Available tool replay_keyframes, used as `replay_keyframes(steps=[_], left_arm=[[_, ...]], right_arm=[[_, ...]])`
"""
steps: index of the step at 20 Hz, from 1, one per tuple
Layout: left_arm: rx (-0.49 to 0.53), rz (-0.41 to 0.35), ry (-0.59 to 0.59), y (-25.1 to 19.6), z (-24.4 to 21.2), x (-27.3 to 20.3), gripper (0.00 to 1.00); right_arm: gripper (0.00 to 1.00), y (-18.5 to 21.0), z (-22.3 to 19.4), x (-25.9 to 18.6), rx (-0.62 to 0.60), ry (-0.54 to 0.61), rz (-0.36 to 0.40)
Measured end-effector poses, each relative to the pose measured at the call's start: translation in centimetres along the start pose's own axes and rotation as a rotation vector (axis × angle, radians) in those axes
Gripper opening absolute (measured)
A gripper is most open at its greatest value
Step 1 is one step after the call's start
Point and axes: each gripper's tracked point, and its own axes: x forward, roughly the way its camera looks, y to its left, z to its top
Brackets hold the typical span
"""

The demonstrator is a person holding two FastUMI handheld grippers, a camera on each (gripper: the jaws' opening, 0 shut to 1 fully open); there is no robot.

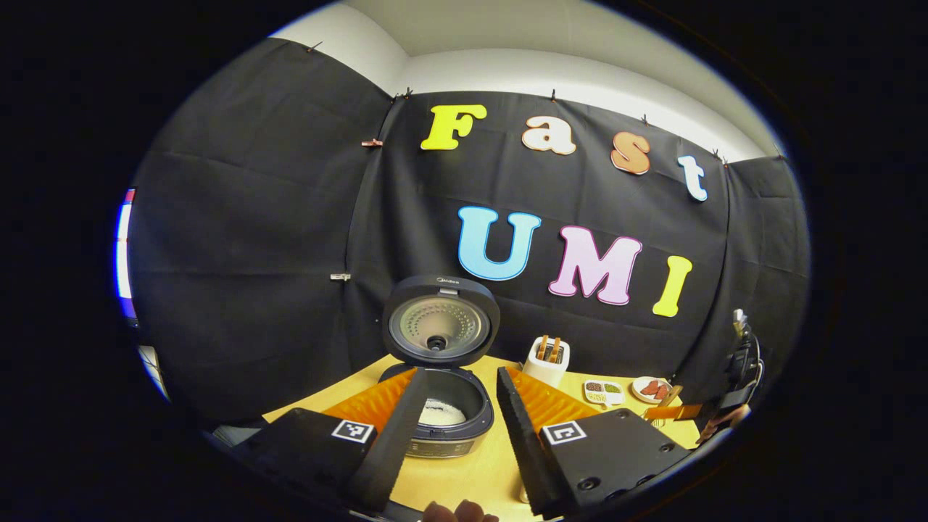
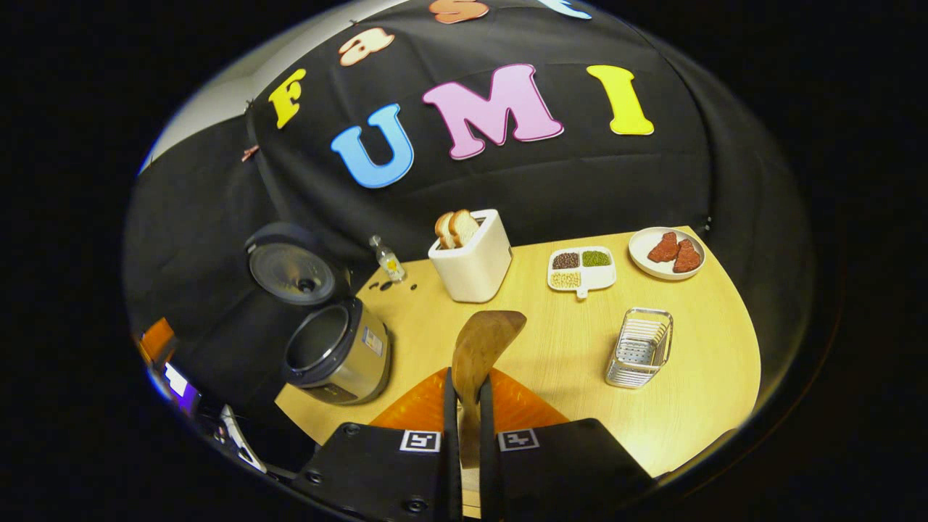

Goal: Close the left gripper, press the button to open the rice cooker; take a wooden spoon from the chopstick holder with the right hand, scoop a spoonful of rice and pour it into the rice cooker, then put the wooden spoon back into the chopstick holder.

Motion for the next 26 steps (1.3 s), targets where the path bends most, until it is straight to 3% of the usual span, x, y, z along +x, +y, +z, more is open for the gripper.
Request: replay_keyframes(steps=[8,13,21,26], left_arm=[[-0.057,-0.074,-0.021,1.7,0.1,-1.3,0.72],[-0.068,-0.078,-0.032,2.7,0.0,-1.6,0.72],[-0.098,-0.086,-0.012,2.9,-0.7,-0.5,0.72],[-0.071,-0.083,-0.005,3.0,-0.5,-0.6,0.72]], right_arm=[[0.14,0.0,-7.2,2.3,-0.147,0.101,-0.148],[0.14,0.6,-8.8,2.1,-0.188,0.135,-0.175],[0.14,4.0,-10.6,2.1,-0.121,0.177,-0.091],[0.14,5.3,-10.2,3.3,0.030,0.166,-0.062]])
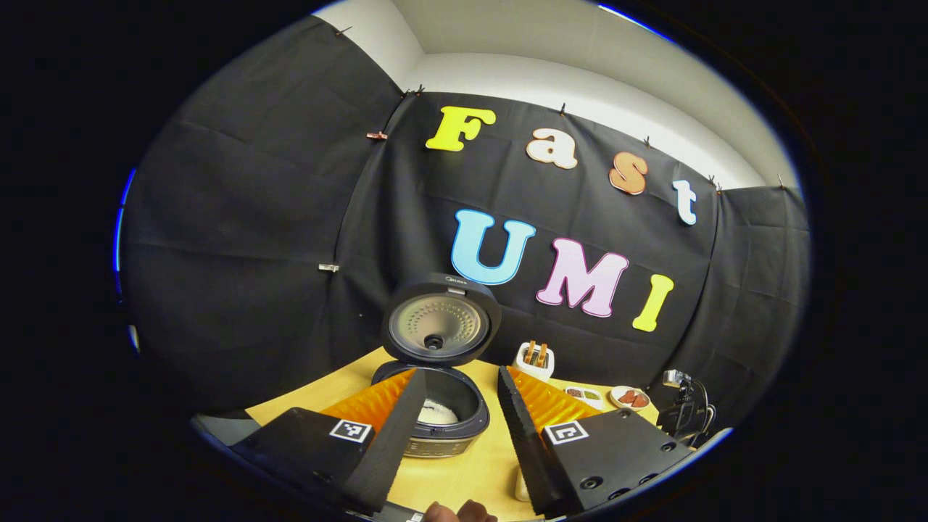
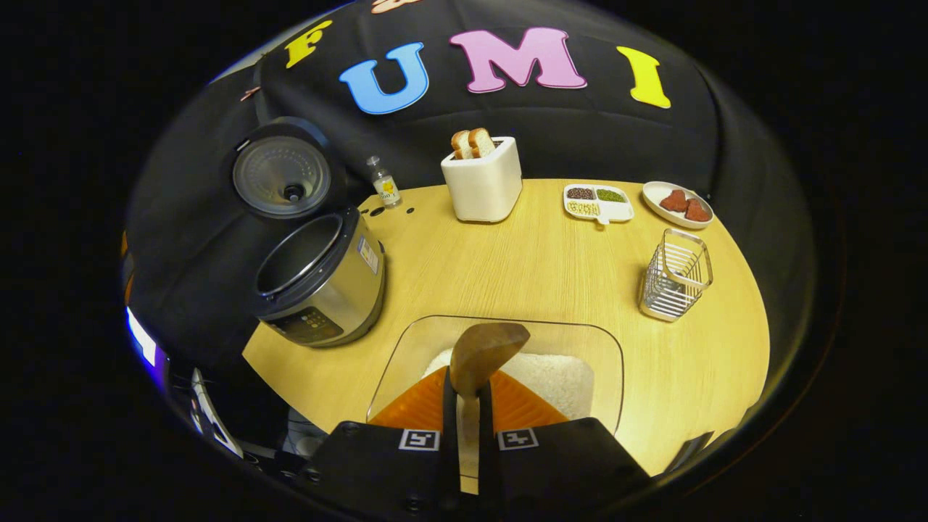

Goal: Close the left gripper, press the button to open the rice cooker; take a wooden spoon from the chopstick holder with the right hand, scoop a spoonful of rice and pour it into the rice cooker, then put the wooden spoon back into the chopstick holder.

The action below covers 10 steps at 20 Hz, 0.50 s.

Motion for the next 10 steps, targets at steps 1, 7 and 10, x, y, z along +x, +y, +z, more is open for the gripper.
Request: replay_keyframes(steps=[1,7,10], left_arm=[[0.006,0.000,0.001,0.0,0.0,0.0,0.72],[0.024,0.001,0.005,0.2,0.4,0.3,0.72],[0.031,-0.003,0.010,0.0,0.5,0.6,0.72]], right_arm=[[0.14,-0.1,0.4,0.1,0.051,-0.005,0.006],[0.14,-1.7,2.0,-0.4,0.269,-0.041,0.028],[0.14,-2.3,2.9,-1.4,0.322,-0.063,0.047]])
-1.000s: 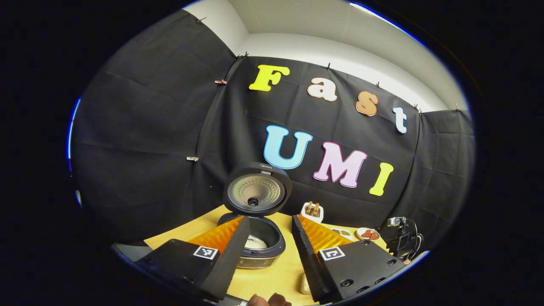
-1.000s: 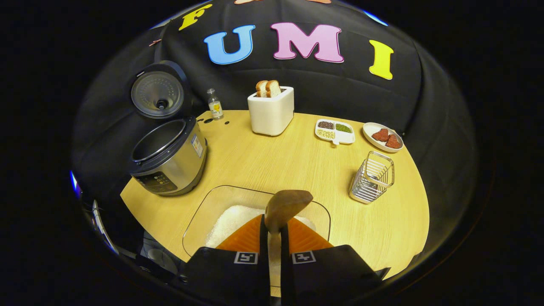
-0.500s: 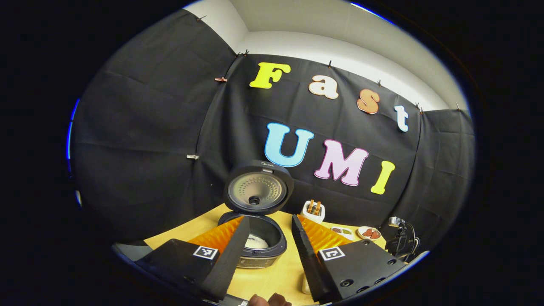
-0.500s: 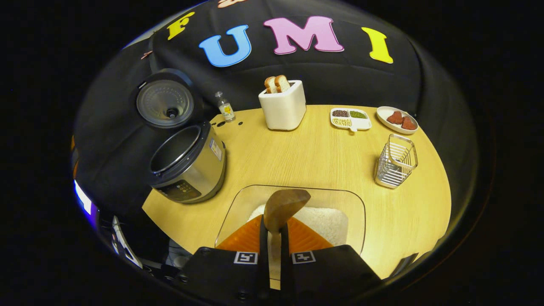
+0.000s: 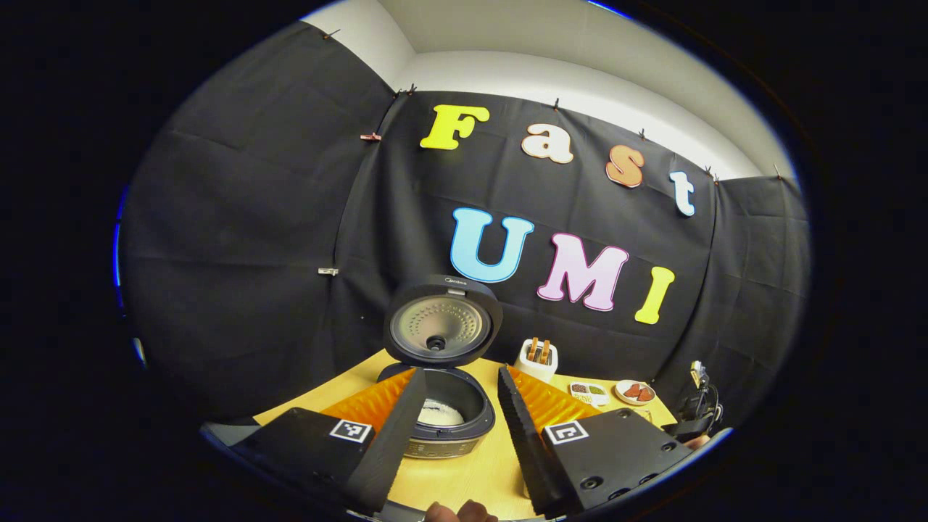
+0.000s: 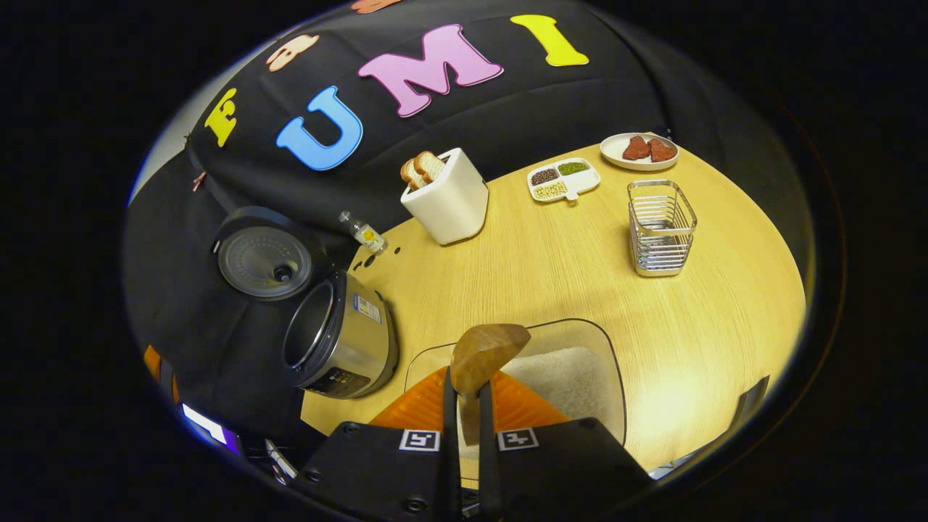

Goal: Close the left gripper, press the button to open the rice cooker; take a wooden spoon from the chopstick holder with the right hand, scoop a spoonful of rice and pour it into the rice cooker, then put the wooden spoon back into the chopstick holder.

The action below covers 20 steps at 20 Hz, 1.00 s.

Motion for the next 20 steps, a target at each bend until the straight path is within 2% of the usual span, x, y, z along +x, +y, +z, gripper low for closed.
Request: replay_keyframes(steps=[4,12,15,20], left_arm=[[0.004,-0.007,0.007,-0.2,-0.1,0.4,0.72],[0.013,-0.004,0.006,-0.1,0.3,0.7,0.72],[0.009,0.011,0.005,0.7,0.3,0.5,0.72],[0.008,0.047,-0.004,2.7,0.7,-0.3,0.72]], right_arm=[[0.14,-0.1,1.7,-1.5,0.015,-0.033,0.021],[0.14,1.1,4.4,-3.2,0.160,-0.066,0.101],[0.14,3.2,5.8,-3.6,0.200,-0.081,0.147],[0.14,9.3,8.5,-3.5,0.262,-0.099,0.258]])
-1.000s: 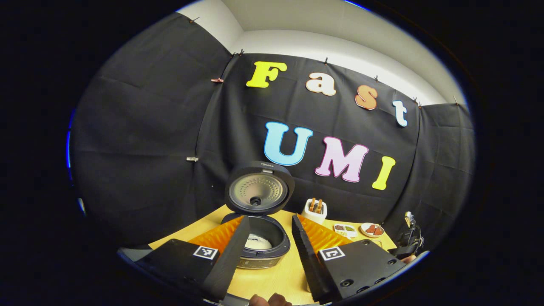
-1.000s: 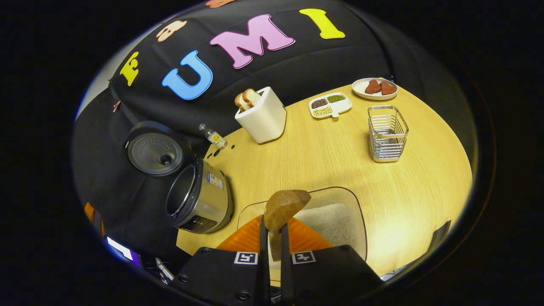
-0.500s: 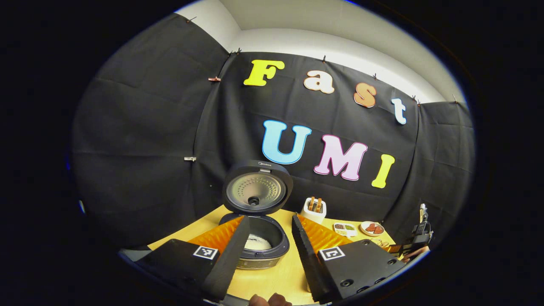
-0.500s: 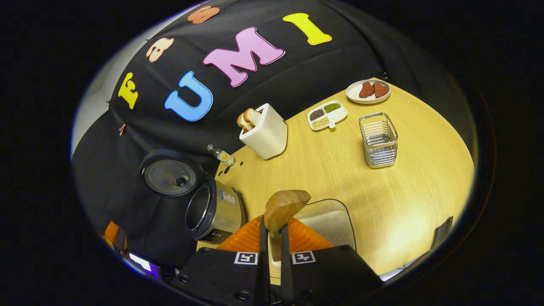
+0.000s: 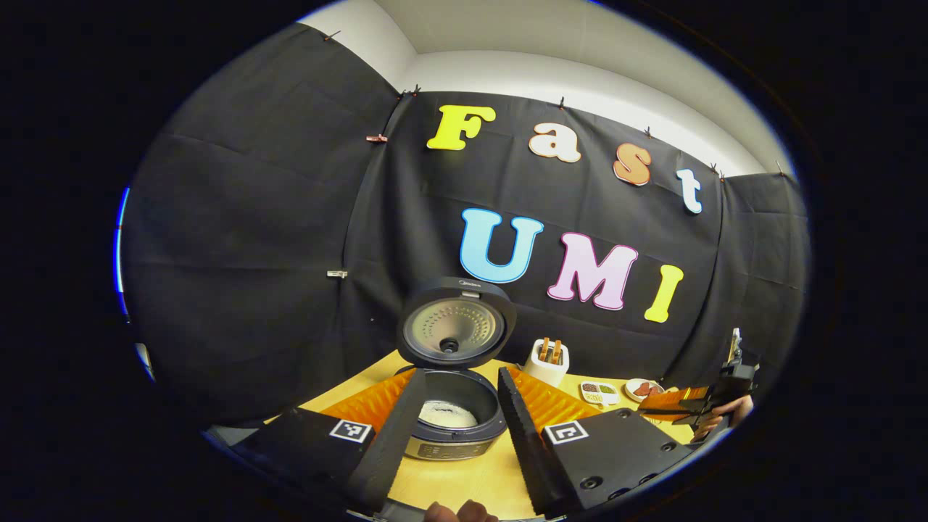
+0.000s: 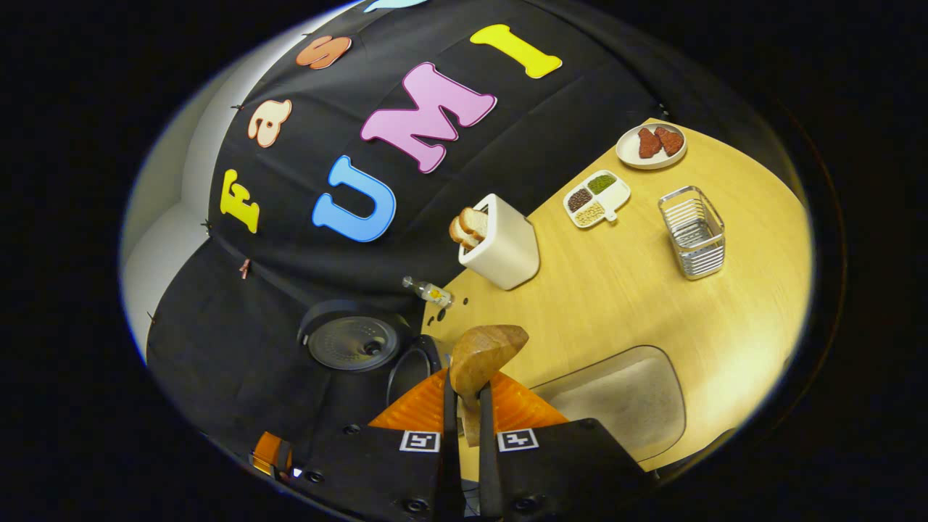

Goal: Close the left gripper, press the button to open the rice cooker; take a wooden spoon from the chopstick holder with the right hand, scoop a spoonful of rice and pour it into the rice cooker, then put the wooden spoon back into the chopstick holder.

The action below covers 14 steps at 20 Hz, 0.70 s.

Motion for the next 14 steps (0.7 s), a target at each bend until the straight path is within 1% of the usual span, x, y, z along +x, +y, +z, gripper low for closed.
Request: replay_keyframes(steps=[3,8,10,14], left_arm=[[-0.001,0.023,-0.008,1.2,0.2,-0.5,0.72],[-0.009,0.059,-0.019,3.5,0.5,-1.5,0.72],[-0.019,0.076,-0.020,4.4,0.6,-1.6,0.72],[-0.034,0.104,-0.028,5.8,0.7,-2.7,0.71]], right_arm=[[0.14,4.1,-0.1,2.3,0.022,0.008,0.063],[0.14,9.7,-2.1,7.0,-0.021,0.048,0.117],[0.14,11.4,-3.5,9.1,-0.061,0.066,0.121],[0.14,13.9,-6.3,13.3,-0.223,0.086,0.105]])
